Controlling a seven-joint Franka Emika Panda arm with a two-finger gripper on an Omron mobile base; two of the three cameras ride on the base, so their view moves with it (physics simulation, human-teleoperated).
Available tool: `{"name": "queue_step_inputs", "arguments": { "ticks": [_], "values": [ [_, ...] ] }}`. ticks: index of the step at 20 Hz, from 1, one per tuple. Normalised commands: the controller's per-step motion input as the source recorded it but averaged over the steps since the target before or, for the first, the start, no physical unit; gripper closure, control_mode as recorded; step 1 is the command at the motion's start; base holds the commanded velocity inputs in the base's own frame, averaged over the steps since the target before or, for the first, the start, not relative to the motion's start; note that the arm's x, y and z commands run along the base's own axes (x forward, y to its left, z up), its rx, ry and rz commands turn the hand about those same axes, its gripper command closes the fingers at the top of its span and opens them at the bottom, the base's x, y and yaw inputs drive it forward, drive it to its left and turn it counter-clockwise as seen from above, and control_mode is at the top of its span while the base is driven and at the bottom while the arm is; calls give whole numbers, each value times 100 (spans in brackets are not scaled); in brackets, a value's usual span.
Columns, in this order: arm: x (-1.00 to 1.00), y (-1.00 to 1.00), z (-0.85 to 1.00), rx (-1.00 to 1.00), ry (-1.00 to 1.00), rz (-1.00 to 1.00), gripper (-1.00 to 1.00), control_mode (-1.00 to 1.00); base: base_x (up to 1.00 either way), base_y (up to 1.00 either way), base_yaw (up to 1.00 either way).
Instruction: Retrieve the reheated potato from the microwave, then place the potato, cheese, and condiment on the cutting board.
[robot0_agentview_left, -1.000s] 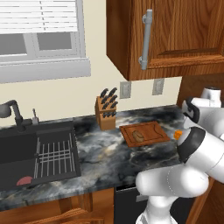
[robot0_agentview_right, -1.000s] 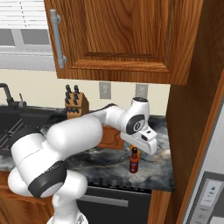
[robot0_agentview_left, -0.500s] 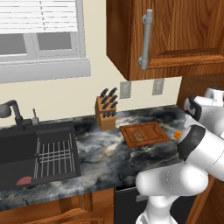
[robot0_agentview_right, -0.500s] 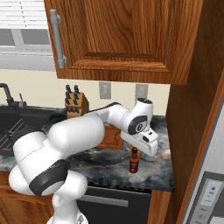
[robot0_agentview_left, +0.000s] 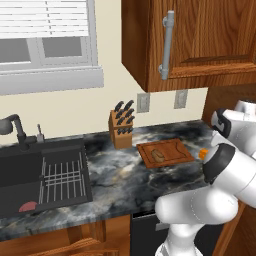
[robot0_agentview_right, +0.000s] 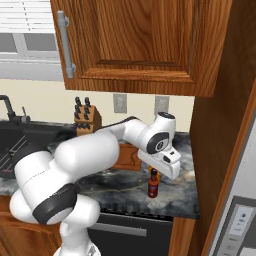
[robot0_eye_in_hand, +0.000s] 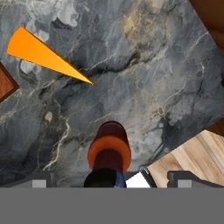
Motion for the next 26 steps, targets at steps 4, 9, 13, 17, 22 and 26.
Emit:
{"name": "queue_step_inputs", "arguments": {
  "ticks": [4, 9, 13, 17, 22, 26],
  "values": [
    [-10, 4, 0, 0, 0, 0, -100, -100, 0, 0, 0],
    [-16, 9, 0, 0, 0, 0, -100, -100, 0, 0, 0],
    [-2, 11, 0, 0, 0, 0, -100, -100, 0, 0, 0],
    [18, 7, 0, 0, 0, 0, -100, -100, 0, 0, 0],
    [12, 0, -1, 0, 0, 0, -100, -100, 0, 0, 0],
    [0, -7, -3, 0, 0, 0, -100, -100, 0, 0, 0]
  ]
}}
